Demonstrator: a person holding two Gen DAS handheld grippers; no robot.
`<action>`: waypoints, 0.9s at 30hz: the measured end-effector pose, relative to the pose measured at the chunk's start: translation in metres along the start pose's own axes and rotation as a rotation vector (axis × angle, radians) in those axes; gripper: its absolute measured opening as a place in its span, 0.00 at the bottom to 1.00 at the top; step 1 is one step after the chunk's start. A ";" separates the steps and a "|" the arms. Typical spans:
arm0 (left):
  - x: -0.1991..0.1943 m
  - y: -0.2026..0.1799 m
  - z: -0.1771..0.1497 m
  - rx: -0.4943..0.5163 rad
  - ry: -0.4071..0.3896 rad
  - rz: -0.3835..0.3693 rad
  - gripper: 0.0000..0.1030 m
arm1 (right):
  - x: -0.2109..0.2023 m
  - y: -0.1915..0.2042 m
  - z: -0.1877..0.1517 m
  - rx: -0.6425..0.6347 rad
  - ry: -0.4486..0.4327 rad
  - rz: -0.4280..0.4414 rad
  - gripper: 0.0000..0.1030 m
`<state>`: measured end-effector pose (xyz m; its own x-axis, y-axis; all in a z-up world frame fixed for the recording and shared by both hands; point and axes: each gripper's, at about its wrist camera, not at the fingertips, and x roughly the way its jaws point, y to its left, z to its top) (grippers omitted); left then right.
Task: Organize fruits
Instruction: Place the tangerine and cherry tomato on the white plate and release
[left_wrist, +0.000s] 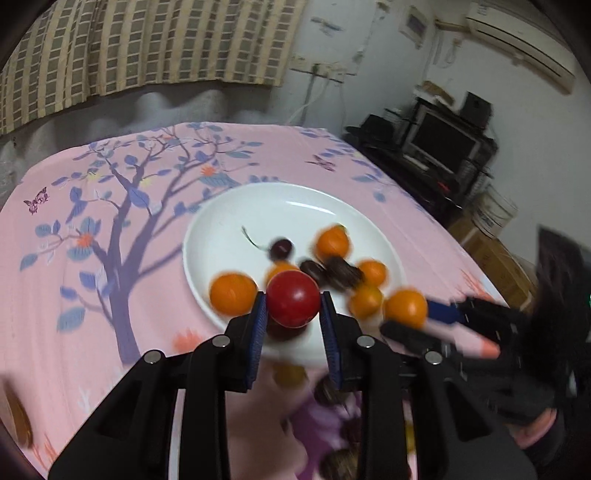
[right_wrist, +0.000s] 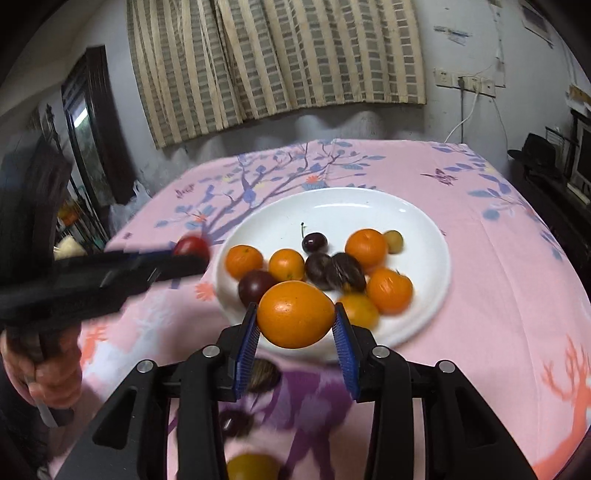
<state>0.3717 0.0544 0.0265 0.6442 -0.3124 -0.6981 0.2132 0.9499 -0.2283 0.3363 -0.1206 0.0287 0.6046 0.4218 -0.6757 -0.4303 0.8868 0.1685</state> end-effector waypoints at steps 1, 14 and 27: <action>0.014 0.005 0.011 -0.014 0.012 0.017 0.28 | 0.010 0.001 0.003 -0.011 0.017 -0.005 0.39; 0.062 0.026 0.039 -0.055 0.036 0.171 0.72 | 0.035 0.009 0.006 -0.074 0.052 0.000 0.52; -0.048 0.014 -0.073 -0.126 -0.036 0.217 0.90 | -0.016 0.010 -0.041 0.015 0.068 0.085 0.56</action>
<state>0.2901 0.0830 0.0069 0.6915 -0.0993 -0.7155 -0.0242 0.9868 -0.1603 0.2951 -0.1263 0.0122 0.5189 0.4823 -0.7058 -0.4681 0.8512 0.2376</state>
